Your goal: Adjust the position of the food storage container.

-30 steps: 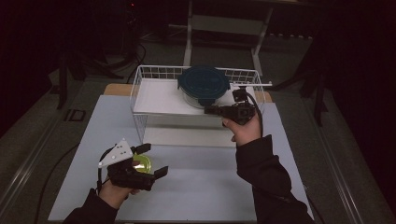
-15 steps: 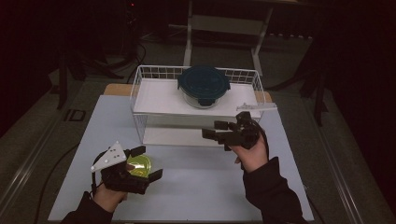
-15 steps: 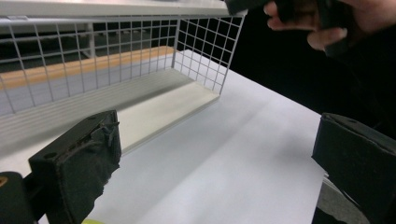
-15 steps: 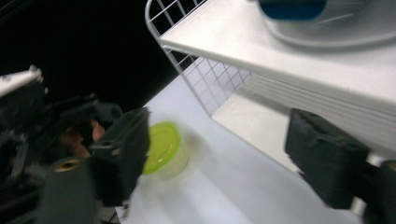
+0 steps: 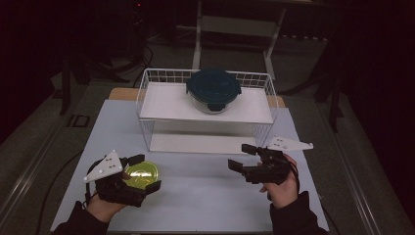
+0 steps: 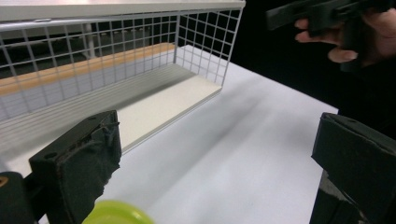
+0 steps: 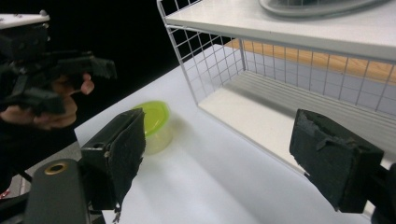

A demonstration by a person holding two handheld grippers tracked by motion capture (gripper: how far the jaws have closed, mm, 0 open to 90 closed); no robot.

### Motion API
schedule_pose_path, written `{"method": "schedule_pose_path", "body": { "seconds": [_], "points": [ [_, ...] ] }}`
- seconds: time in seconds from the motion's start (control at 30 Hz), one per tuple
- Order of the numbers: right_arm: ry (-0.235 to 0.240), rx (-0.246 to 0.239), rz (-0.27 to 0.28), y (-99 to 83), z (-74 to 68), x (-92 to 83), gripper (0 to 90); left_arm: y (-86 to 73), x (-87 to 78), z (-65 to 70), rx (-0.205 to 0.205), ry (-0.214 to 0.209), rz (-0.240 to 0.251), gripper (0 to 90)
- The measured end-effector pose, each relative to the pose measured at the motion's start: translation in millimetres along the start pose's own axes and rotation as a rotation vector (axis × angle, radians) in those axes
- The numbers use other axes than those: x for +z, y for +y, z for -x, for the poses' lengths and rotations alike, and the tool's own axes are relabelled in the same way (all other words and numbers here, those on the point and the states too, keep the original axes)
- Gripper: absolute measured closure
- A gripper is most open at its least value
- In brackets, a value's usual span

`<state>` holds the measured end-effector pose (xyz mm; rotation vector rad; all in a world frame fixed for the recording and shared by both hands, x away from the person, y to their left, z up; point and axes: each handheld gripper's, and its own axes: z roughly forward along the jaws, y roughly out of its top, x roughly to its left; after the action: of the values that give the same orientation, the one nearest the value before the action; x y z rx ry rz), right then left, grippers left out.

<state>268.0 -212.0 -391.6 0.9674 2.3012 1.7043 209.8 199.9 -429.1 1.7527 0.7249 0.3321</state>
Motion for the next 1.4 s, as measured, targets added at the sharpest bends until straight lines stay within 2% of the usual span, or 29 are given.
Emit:
{"method": "schedule_pose_path", "body": {
  "seconds": [0.1,0.17,0.27,0.3,0.4,0.5,0.57,0.6,0.67,0.83,0.97,1.1,1.13,1.17,1.27,1.4],
  "points": [
    [-0.004,-0.004,0.010,-9.0,-2.2,-8.0,18.1,-3.5,-7.1,-4.1,0.012,0.015,0.005,2.7],
    [-0.010,-0.010,0.014,-15.8,-4.1,-13.2,18.1,-6.7,-11.9,-7.3,0.019,0.033,-0.008,4.0],
    [-0.010,-0.013,0.015,-27.2,-7.1,-21.5,18.1,-12.6,-20.6,-13.7,0.011,0.054,-0.012,7.5],
    [-0.015,-0.012,0.014,-30.8,-7.7,-24.4,18.1,-14.6,-24.2,-16.0,0.006,0.060,-0.008,11.8],
    [-0.019,-0.002,0.024,-40.2,-8.7,-33.7,18.1,-19.6,-33.8,-22.6,0.000,0.076,-0.012,16.9],
    [-0.032,-0.013,0.030,-47.6,-10.3,-41.5,18.8,-25.5,-43.9,-28.9,0.001,0.091,-0.017,26.8],
    [-0.033,-0.020,0.030,-51.8,-12.1,-45.6,18.8,-29.8,-51.3,-33.8,0.003,0.096,-0.024,37.7],
    [-0.038,-0.023,0.028,-54.0,-13.1,-47.3,18.9,-32.0,-54.6,-36.3,0.002,0.105,-0.026,39.3],
    [-0.027,-0.026,0.037,-58.4,-14.4,-51.1,18.8,-36.4,-61.4,-41.8,-0.018,0.107,-0.025,47.0],
    [-0.037,-0.011,0.043,-67.2,-14.6,-58.2,18.9,-46.6,-72.1,-52.8,-0.049,0.143,-0.050,63.1],
    [-0.038,-0.003,0.041,-73.2,-13.8,-60.2,18.9,-54.2,-74.5,-59.4,-0.069,0.171,-0.089,71.7],
    [-0.039,0.003,0.044,-77.1,-12.1,-60.6,18.9,-61.4,-72.2,-63.5,-0.058,0.186,-0.147,83.9],
    [-0.032,0.009,0.047,-77.8,-12.0,-60.5,18.9,-61.4,-72.2,-63.5,-0.058,0.186,-0.147,85.8],
    [-0.029,0.008,0.047,-78.3,-11.3,-60.1,18.9,-64.3,-71.1,-66.8,-0.065,0.186,-0.172,87.1],
    [-0.031,0.012,0.046,-79.6,-10.2,-59.1,18.9,-69.7,-68.9,-70.7,-0.066,0.192,-0.200,87.9],
    [-0.030,0.014,0.045,-80.6,-10.1,-58.7,18.9,-79.2,-65.4,-78.0,-0.103,0.203,-0.219,88.2]
  ]
}}
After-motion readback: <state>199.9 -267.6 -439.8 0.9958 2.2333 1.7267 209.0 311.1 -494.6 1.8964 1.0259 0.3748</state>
